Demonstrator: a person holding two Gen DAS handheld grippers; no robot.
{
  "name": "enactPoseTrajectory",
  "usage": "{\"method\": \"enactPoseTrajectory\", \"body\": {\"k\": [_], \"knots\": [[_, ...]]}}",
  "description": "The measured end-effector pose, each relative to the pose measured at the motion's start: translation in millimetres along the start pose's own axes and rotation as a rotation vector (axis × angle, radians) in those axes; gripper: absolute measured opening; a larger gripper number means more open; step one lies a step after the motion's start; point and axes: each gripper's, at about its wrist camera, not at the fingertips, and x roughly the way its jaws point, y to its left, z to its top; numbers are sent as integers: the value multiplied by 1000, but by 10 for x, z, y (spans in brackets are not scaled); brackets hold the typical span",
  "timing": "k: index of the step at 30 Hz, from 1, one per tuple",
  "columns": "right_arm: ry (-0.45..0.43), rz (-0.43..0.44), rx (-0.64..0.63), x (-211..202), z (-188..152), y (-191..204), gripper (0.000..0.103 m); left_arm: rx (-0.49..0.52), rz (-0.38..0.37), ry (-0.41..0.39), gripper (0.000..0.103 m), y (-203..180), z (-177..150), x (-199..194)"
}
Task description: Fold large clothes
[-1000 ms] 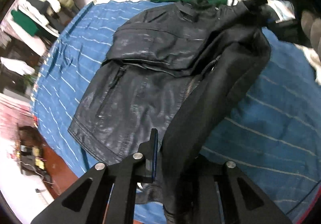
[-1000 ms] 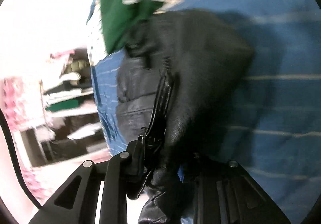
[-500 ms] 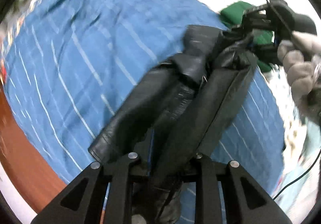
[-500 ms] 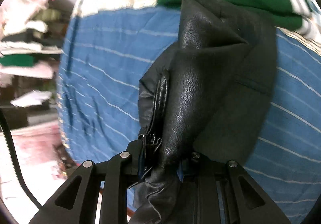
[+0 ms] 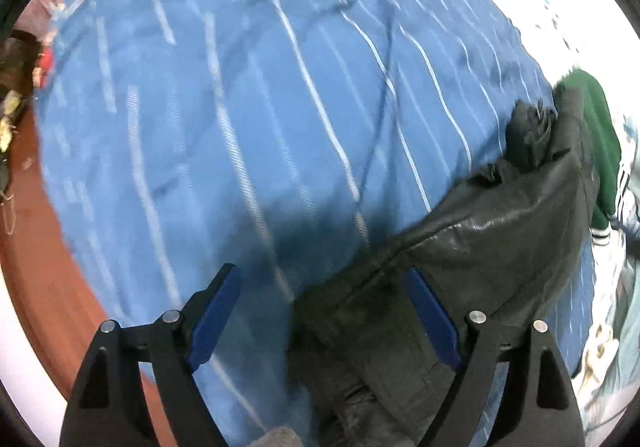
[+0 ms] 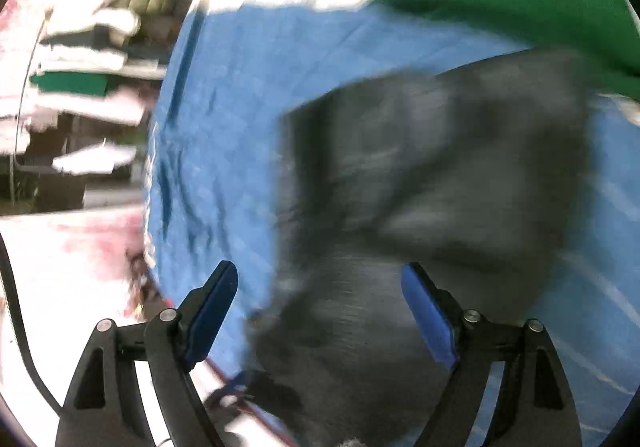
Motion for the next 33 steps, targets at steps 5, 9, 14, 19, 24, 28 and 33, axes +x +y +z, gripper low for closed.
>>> {"method": "enactPoseTrajectory", "body": {"k": [5, 9, 14, 19, 24, 28, 33], "knots": [[-37, -44, 149, -312, 23, -1212, 84, 14, 52, -23, 84, -117, -134, 48], [-9, 116, 186, 30, 226, -1741, 76, 24, 100, -9, 85, -236, -47, 344], [19, 313, 175, 578, 478, -1802, 77, 40, 141, 7, 85, -349, 12, 540], [-38, 321, 128, 649, 477, -1608, 29, 106, 188, 9, 86, -458, 76, 561], [-169, 371, 292, 232, 68, -1753, 17, 119, 215, -57, 86, -450, 212, 230], [-272, 415, 543, -258, -806, -2241, 17, 73, 247, -115, 86, -203, 307, -44], [-362, 278, 796, -820, -2260, -2765, 17, 82, 343, -120, 86, -20, 331, 125]]}}
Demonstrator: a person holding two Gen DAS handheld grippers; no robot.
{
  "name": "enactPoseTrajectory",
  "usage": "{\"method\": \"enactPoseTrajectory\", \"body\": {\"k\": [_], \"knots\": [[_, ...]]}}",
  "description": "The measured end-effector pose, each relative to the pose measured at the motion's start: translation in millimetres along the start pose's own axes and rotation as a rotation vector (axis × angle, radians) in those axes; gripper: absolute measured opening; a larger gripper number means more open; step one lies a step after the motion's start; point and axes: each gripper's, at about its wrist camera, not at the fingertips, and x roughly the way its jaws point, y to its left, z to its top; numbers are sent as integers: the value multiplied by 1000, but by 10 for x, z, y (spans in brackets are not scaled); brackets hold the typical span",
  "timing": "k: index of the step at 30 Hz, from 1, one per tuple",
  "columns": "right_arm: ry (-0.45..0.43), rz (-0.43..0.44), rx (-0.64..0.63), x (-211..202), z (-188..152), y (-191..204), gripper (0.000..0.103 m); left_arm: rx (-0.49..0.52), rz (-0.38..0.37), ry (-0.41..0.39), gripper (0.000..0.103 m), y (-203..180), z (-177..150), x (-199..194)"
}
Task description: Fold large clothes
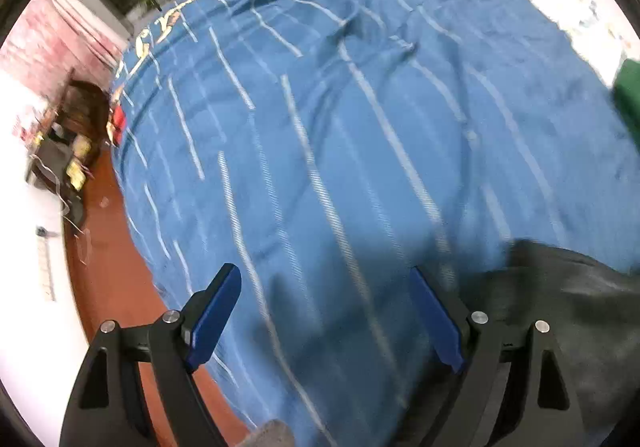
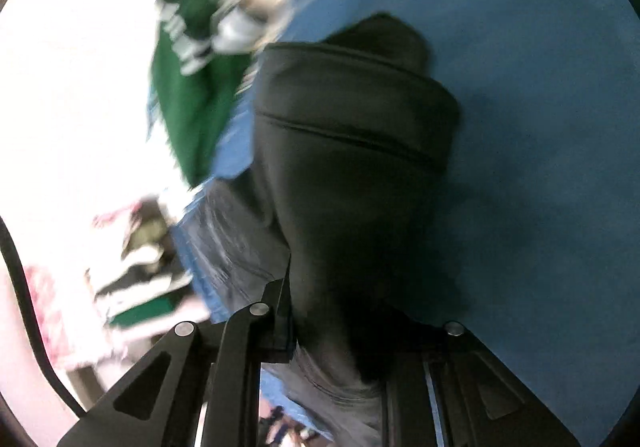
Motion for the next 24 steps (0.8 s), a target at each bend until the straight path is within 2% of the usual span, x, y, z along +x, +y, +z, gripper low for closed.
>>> {"method": "enactPoseTrajectory", "body": {"k": [2, 3, 5, 6, 7, 8, 9, 11, 14, 19, 21, 24], "knots": [[-16, -98, 50, -342, -218, -392, 20, 67, 53, -4, 86, -46, 7, 197], [-3, -132, 68, -473, -223, -566, 24, 101, 75, -6, 86, -48, -74, 287], [45, -238, 62, -560, -224, -857, 34, 161, 102, -11, 86, -191, -102, 514], [44, -262, 53, -582, -227, -957, 45, 171, 113, -36, 86, -238, -97, 533], [36, -280, 39, -564, -258, -979, 55, 176, 121, -61, 91, -263, -95, 539], [21, -293, 28, -597, -255, -995, 56, 181, 137, -81, 95, -289, -88, 549], [4, -296, 17, -646, -256, -974, 57, 184, 165, -95, 103, -314, -77, 564], [-38, -309, -38, -783, -285, -877, 57, 165, 166, -124, 103, -307, -63, 589], [-106, -392, -149, -1009, -415, -629, 60, 138, 134, -118, 103, -267, -46, 598], [-82, -605, -422, -1105, -771, 20, 60, 132, 108, -69, 103, -228, 20, 446], [-84, -618, -483, -1055, -833, 276, 60, 130, 89, -84, 103, -226, -2, 290], [-68, -553, -616, -823, -789, 604, 57, 170, 100, -122, 103, -265, -27, 56]]}}
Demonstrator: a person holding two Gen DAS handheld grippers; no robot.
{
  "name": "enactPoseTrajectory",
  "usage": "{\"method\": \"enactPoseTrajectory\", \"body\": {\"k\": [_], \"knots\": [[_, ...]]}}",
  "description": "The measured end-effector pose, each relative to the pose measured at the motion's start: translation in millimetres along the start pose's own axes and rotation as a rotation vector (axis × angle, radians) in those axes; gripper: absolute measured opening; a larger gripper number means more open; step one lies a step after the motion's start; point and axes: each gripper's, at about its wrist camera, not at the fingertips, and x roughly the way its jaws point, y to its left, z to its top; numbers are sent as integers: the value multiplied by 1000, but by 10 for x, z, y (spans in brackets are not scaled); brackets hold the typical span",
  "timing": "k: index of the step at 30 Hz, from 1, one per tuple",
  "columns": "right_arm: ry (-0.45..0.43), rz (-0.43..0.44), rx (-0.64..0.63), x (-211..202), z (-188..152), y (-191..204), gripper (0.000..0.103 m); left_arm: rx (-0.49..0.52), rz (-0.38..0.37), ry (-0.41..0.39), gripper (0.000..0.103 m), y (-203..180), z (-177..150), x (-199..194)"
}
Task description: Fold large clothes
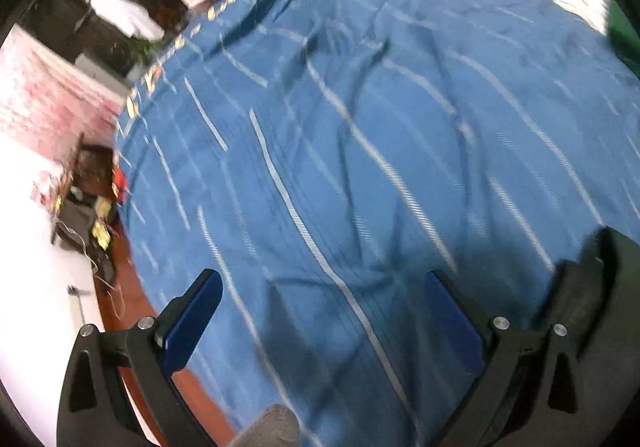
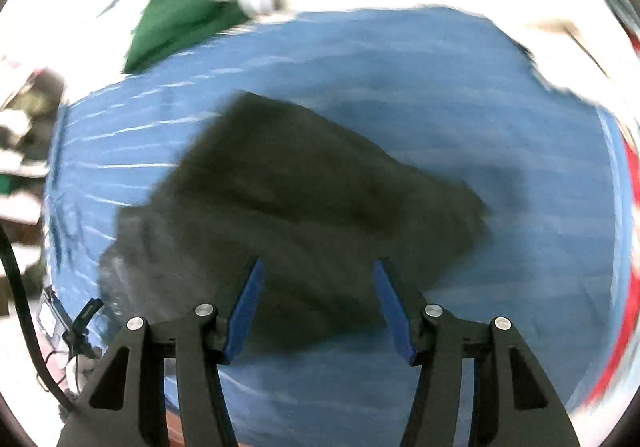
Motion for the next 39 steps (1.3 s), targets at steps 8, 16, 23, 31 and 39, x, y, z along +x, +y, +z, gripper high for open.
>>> {"method": "enactPoseTrajectory", "body": {"k": [8, 16, 23, 31, 39], "knots": [[155, 66, -130, 1366, 666, 810, 31, 62, -71, -7, 103, -249, -163, -299], [166, 27, -193, 822, 770, 1035, 33, 67, -116, -10, 103, -335, -260, -638], [236, 112, -307, 1197, 407, 1574, 30, 88, -119, -24, 103, -428, -285, -812], [303, 99, -311, 1478, 552, 1701, 32, 169, -177, -53, 103, -974, -331, -1228], [112, 253, 22, 388, 429, 33, 54, 401, -224, -5, 103, -2318, -429, -1275]]}}
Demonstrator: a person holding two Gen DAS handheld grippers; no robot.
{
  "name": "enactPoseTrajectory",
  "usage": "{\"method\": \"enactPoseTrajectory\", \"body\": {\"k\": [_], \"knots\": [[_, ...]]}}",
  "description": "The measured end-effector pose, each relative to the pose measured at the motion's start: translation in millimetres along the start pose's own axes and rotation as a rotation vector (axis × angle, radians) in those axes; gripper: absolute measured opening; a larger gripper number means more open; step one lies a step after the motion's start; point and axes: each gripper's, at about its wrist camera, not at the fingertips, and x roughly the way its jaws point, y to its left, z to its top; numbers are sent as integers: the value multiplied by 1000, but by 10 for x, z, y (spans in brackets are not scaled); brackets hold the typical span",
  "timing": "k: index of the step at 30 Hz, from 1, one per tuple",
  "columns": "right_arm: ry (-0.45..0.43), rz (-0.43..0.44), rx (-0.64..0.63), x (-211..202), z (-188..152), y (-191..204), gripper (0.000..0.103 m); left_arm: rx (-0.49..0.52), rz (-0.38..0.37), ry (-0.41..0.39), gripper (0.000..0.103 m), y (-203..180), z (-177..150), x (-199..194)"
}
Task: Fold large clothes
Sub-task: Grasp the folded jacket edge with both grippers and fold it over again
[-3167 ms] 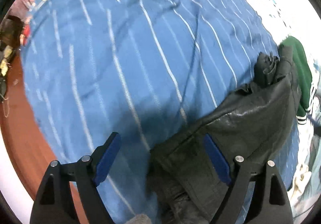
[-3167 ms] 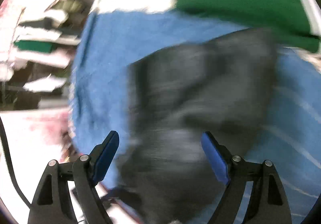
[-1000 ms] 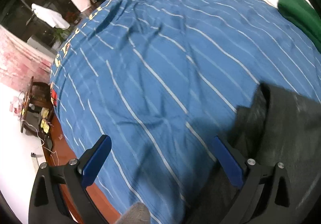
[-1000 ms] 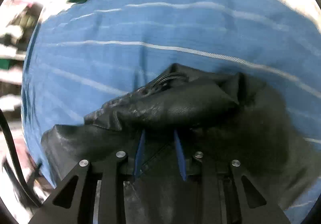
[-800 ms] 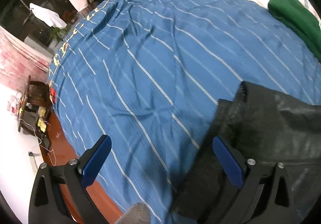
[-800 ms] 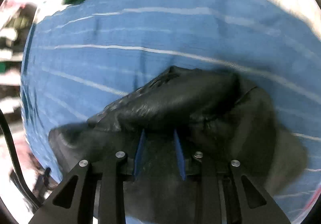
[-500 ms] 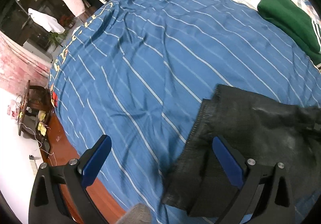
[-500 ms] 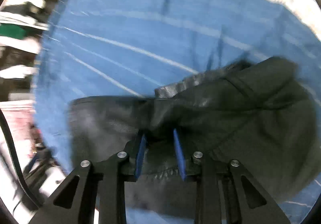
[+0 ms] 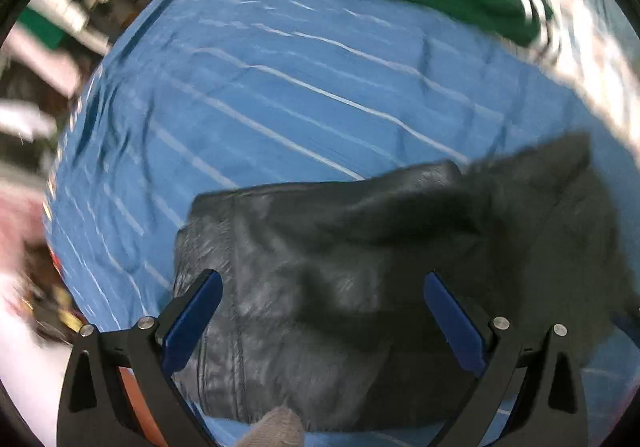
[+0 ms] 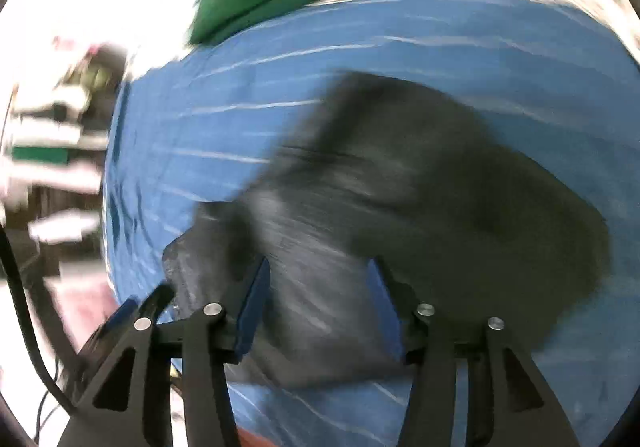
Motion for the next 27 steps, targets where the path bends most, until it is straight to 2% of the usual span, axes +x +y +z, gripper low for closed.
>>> {"method": "enactPoseTrajectory", "body": {"k": [2, 4, 7, 10, 12, 16, 20, 23, 24, 27], "knots": [[-14, 0, 113, -151, -172, -505, 54, 25, 32, 24, 103, -163, 49, 269], [-31, 13, 209, -190, -351, -951, 54, 23, 14, 61, 103, -218, 71, 550], [-64, 88, 310, -133, -503, -1544, 54, 9, -43, 60, 103, -154, 53, 680], [-99, 220, 341, 25, -497, -1816, 54, 6, -92, 62, 103, -65, 32, 680], [-119, 346, 339, 188, -413, -1857, 54, -9, -115, 83, 103, -19, 43, 703], [-143, 428, 330, 460, -221, -1831, 57, 6, -97, 89, 103, -21, 73, 701], [-161, 559, 339, 686, -29, -1671, 59, 40, -75, 70, 103, -123, 96, 673], [-161, 597, 345, 884, 106, -1515, 59, 53, -67, 66, 103, -189, 116, 684], [-164, 610, 347, 881, 144, -1460, 58, 61, -59, 62, 103, -209, 125, 679], [-185, 641, 382, 851, 207, -1372, 26, 134, -23, 20, 103, -274, 157, 621]]}}
